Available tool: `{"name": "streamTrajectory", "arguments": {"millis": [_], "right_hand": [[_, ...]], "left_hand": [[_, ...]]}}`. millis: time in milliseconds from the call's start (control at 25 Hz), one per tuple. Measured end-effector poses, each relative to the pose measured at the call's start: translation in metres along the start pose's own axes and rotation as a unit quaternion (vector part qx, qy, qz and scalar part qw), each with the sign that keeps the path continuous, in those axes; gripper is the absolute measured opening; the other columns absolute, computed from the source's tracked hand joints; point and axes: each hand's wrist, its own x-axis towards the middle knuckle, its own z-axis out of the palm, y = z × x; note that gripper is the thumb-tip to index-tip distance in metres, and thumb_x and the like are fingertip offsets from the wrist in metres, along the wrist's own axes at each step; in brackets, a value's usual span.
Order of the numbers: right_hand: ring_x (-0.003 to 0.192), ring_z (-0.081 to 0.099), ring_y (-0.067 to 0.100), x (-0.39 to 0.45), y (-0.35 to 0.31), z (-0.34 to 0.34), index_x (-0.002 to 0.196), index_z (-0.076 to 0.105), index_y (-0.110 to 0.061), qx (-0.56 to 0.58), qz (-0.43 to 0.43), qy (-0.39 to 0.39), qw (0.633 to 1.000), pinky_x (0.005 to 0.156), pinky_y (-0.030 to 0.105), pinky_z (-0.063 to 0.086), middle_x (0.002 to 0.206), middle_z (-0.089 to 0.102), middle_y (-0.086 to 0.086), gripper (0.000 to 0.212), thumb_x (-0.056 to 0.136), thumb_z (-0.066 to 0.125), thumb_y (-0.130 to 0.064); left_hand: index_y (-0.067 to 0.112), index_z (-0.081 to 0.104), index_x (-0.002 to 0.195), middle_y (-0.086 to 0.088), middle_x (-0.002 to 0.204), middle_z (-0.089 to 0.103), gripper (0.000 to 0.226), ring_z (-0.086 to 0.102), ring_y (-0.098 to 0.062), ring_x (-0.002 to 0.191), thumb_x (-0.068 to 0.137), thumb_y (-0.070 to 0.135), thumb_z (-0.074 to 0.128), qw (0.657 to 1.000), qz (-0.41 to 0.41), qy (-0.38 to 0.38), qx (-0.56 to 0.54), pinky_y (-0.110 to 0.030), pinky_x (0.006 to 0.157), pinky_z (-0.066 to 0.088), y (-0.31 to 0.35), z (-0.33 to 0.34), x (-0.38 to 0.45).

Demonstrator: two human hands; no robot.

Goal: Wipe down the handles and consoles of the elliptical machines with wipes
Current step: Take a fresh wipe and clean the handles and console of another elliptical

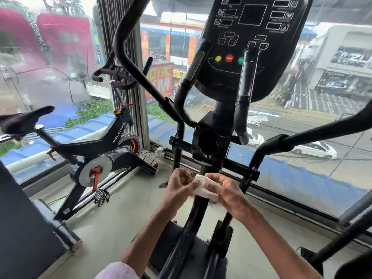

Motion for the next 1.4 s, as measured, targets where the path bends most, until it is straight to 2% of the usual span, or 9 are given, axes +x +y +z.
{"name": "streamTrajectory", "arguments": {"millis": [200, 400, 560, 760, 840, 1000, 1080, 1240, 1400], "right_hand": [[0.098, 0.070, 0.027, 0.002, -0.120, 0.005, 0.110, 0.065, -0.012, -0.058, -0.164, 0.075, 0.982, 0.087, 0.038, 0.056, 0.105, 0.072, 0.010, 0.038, 0.081, 0.073, -0.036], [0.084, 0.073, 0.018, 0.010, -0.242, -0.003, 0.105, 0.060, -0.006, -0.087, -0.353, 0.184, 0.913, 0.058, 0.025, 0.059, 0.107, 0.065, 0.014, 0.008, 0.098, 0.058, -0.002], [0.094, 0.073, 0.029, 0.041, -0.290, -0.027, 0.101, 0.069, -0.010, -0.139, -0.376, 0.267, 0.877, 0.067, 0.039, 0.064, 0.104, 0.069, 0.012, 0.022, 0.093, 0.060, 0.008], [0.090, 0.069, 0.017, 0.083, -0.335, -0.046, 0.103, 0.077, -0.007, -0.363, -0.456, 0.385, 0.716, 0.078, 0.029, 0.058, 0.102, 0.076, 0.009, 0.038, 0.080, 0.054, 0.012], [0.090, 0.071, 0.019, 0.100, -0.347, -0.048, 0.101, 0.078, -0.008, -0.429, -0.460, 0.383, 0.677, 0.077, 0.027, 0.056, 0.101, 0.077, 0.008, 0.033, 0.081, 0.059, 0.008], [0.056, 0.061, 0.001, 0.124, -0.346, -0.051, 0.094, 0.080, -0.020, -0.519, -0.358, 0.272, 0.727, 0.053, 0.014, 0.042, 0.077, 0.074, -0.005, 0.028, 0.084, 0.061, -0.002], [0.045, 0.052, 0.004, 0.125, -0.332, -0.051, 0.098, 0.079, -0.024, -0.549, -0.357, 0.257, 0.711, 0.050, 0.020, 0.039, 0.073, 0.073, -0.006, 0.029, 0.085, 0.057, -0.008], [0.054, 0.046, -0.003, 0.117, -0.321, -0.056, 0.114, 0.073, -0.015, -0.572, -0.383, 0.282, 0.668, 0.062, 0.025, 0.040, 0.086, 0.075, 0.003, 0.029, 0.093, 0.054, -0.012], [0.074, 0.069, 0.026, 0.125, -0.334, -0.039, 0.102, 0.076, -0.019, -0.641, -0.294, 0.298, 0.643, 0.070, 0.032, 0.055, 0.081, 0.074, 0.002, 0.031, 0.088, 0.048, -0.020]], "left_hand": [[0.012, 0.054, 0.106, -0.008, 0.085, 0.072, 0.022, 0.068, -0.019, 0.072, 0.091, 0.018, 0.069, 0.984, 0.170, -0.025, 0.048, -0.026, 0.063, 0.055, 0.113, 0.023, 0.055], [0.018, 0.062, 0.076, -0.005, 0.066, 0.070, 0.005, 0.066, -0.021, 0.060, 0.077, 0.014, 0.061, 0.955, 0.265, 0.075, 0.109, -0.038, 0.061, 0.054, 0.222, 0.032, 0.129], [0.014, 0.064, 0.079, -0.001, 0.073, 0.066, 0.006, 0.063, -0.028, 0.075, 0.075, 0.009, 0.061, 0.916, 0.259, 0.205, 0.229, -0.038, 0.069, 0.051, 0.256, 0.031, 0.170], [0.011, 0.054, 0.112, -0.010, 0.110, 0.061, 0.047, 0.054, -0.033, 0.106, 0.077, 0.035, 0.074, 0.879, 0.252, 0.241, 0.325, -0.039, 0.086, 0.042, 0.258, 0.028, 0.228], [0.011, 0.050, 0.114, -0.010, 0.109, 0.062, 0.056, 0.058, -0.033, 0.105, 0.075, 0.043, 0.076, 0.889, 0.219, 0.183, 0.357, -0.037, 0.082, 0.045, 0.257, 0.032, 0.249], [0.014, 0.051, 0.103, -0.004, 0.081, 0.060, 0.033, 0.061, -0.031, 0.076, 0.083, 0.034, 0.066, 0.870, 0.240, 0.184, 0.388, -0.034, 0.065, 0.048, 0.243, 0.034, 0.265], [0.014, 0.055, 0.106, -0.002, 0.079, 0.055, 0.027, 0.054, -0.029, 0.071, 0.084, 0.027, 0.064, 0.865, 0.247, 0.198, 0.390, -0.032, 0.062, 0.042, 0.241, 0.032, 0.266], [0.017, 0.052, 0.100, -0.005, 0.084, 0.058, 0.024, 0.055, -0.031, 0.072, 0.080, 0.025, 0.063, 0.864, 0.243, 0.189, 0.398, -0.035, 0.062, 0.045, 0.242, 0.031, 0.268], [0.015, 0.047, 0.091, -0.009, 0.081, 0.058, 0.021, 0.055, -0.032, 0.071, 0.078, 0.024, 0.061, 0.862, 0.248, 0.186, 0.401, -0.036, 0.060, 0.044, 0.241, 0.030, 0.270]]}}
